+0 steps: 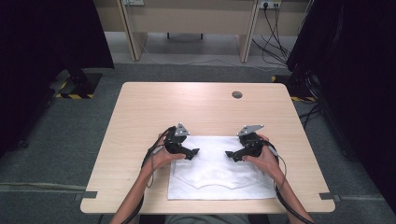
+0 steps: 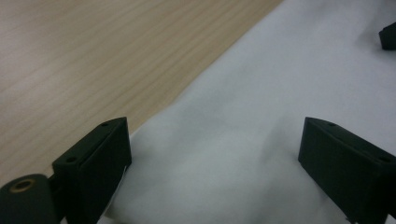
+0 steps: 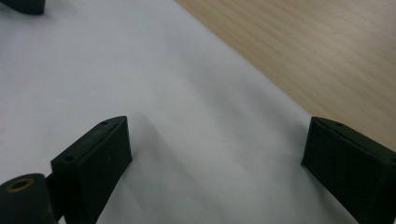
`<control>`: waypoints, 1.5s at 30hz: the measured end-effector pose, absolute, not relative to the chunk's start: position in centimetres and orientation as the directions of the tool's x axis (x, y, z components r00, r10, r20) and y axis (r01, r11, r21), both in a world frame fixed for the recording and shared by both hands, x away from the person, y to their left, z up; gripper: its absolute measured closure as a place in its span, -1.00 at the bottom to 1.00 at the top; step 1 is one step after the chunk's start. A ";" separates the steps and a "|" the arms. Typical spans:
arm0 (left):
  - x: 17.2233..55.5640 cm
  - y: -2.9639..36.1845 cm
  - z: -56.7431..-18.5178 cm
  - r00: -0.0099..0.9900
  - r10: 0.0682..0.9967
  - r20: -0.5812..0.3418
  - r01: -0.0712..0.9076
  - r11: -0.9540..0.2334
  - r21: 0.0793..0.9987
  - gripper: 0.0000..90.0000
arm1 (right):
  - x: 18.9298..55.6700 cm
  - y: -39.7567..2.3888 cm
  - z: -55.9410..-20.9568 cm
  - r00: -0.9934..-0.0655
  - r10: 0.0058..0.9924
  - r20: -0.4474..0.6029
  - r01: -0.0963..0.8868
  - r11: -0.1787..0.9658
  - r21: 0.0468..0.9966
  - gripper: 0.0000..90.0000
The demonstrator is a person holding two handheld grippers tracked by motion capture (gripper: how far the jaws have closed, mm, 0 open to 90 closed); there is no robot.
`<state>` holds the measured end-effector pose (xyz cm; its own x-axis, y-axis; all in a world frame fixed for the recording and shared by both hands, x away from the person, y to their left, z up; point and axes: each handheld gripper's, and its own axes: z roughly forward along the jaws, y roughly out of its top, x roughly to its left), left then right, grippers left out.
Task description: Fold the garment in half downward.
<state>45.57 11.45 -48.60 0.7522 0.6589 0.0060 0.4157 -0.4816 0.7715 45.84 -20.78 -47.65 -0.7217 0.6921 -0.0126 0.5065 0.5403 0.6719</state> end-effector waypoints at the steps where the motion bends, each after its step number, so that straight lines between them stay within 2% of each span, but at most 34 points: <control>1: 45.4 11.7 -48.6 0.745 0.667 0.010 0.413 -0.473 0.778 -0.75 | 46.0 -21.8 -47.7 -0.702 0.712 -0.007 0.518 0.518 0.681 -0.77; 3: 45.4 11.7 -48.6 0.745 0.667 0.010 0.413 -0.473 0.778 -0.75 | 46.0 -22.0 -47.7 -0.695 0.719 -0.011 0.520 0.513 0.683 -0.77; 4: 45.1 11.8 -48.1 0.714 0.700 0.031 0.410 -0.453 0.792 -0.75 | 46.0 -22.0 -47.7 -0.695 0.719 -0.011 0.520 0.513 0.683 -0.77; 8: 44.3 11.7 -47.5 0.732 0.682 0.015 0.382 -0.428 0.819 -0.78 | 45.9 -21.7 -47.4 -0.689 0.724 -0.022 0.532 0.527 0.664 -0.79; 9: 43.6 11.7 -47.5 0.756 0.654 -0.002 0.385 -0.441 0.811 -0.78 | 45.6 -21.7 -47.0 -0.686 0.727 -0.023 0.520 0.512 0.684 -0.78; 12: 43.5 11.8 -48.3 0.761 0.648 0.015 0.396 -0.484 0.780 -0.77 | 45.3 -21.5 -47.1 -0.712 0.702 0.017 0.518 0.510 0.687 -0.78; 13: 43.5 11.8 -48.3 0.761 0.648 0.015 0.396 -0.484 0.780 -0.77 | 45.0 -21.4 -47.6 -0.731 0.682 -0.016 0.497 0.548 0.673 -0.78; 14: 43.6 12.5 -48.6 0.751 0.660 -0.018 0.424 -0.462 0.779 -0.77 | 45.0 -21.4 -47.6 -0.731 0.682 -0.016 0.497 0.548 0.673 -0.78; 18: 43.6 13.0 -48.7 0.736 0.677 -0.007 0.443 -0.473 0.762 -0.78 | 44.8 -22.3 -47.5 -0.706 0.707 -0.029 0.511 0.538 0.670 -0.73; 21: 43.3 13.3 -48.6 0.728 0.685 0.013 0.428 -0.469 0.773 -0.79 | 44.4 -22.7 -47.3 -0.702 0.712 -0.020 0.511 0.524 0.681 -0.78; 23: 42.1 13.4 -48.4 0.736 0.677 -0.019 0.412 -0.425 0.806 -0.80 | 44.4 -22.7 -47.3 -0.702 0.712 -0.020 0.511 0.524 0.681 -0.78; 24: 41.2 13.2 -48.4 0.751 0.661 -0.011 0.392 -0.432 0.812 -0.80 | 43.2 -23.0 -46.5 -0.723 0.691 0.008 0.486 0.500 0.716 -0.78; 26: 40.8 13.1 -48.4 0.758 0.653 -0.007 0.387 -0.441 0.810 -0.80 | 42.5 -22.9 -46.4 -0.747 0.665 0.001 0.465 0.521 0.716 -0.77; 29: 38.9 12.5 -48.8 0.795 0.606 0.041 0.357 -0.521 0.775 -0.79 | 41.3 -22.3 -47.6 -0.786 0.618 -0.031 0.455 0.611 0.648 -0.81; 31: 38.4 12.6 -48.8 0.799 0.598 0.062 0.348 -0.544 0.764 -0.79 | 41.1 -22.6 -47.8 -0.780 0.625 -0.029 0.450 0.592 0.668 -0.80; 37: 37.9 13.8 -48.9 0.782 0.622 0.028 0.388 -0.523 0.759 -0.79 | 41.0 -24.0 -47.7 -0.766 0.643 0.001 0.476 0.565 0.674 -0.79; 40: 37.3 13.9 -48.8 0.788 0.613 0.063 0.358 -0.539 0.763 -0.79 | 40.9 -24.5 -47.4 -0.756 0.654 -0.011 0.481 0.567 0.669 -0.79; 43: 36.7 13.8 -48.8 0.800 0.599 0.043 0.349 -0.522 0.778 -0.80 | 40.6 -24.6 -47.1 -0.750 0.661 -0.005 0.475 0.544 0.692 -0.78; 45: 36.4 13.7 -48.7 0.803 0.594 0.057 0.339 -0.533 0.775 -0.81 | 40.5 -24.5 -47.4 -0.755 0.655 -0.022 0.472 0.567 0.675 -0.79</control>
<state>36.35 13.72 -48.71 0.8027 0.5936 0.0571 0.3391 -0.5332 0.7750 40.49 -24.47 -47.43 -0.7552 0.6551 -0.0223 0.4722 0.5674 0.6746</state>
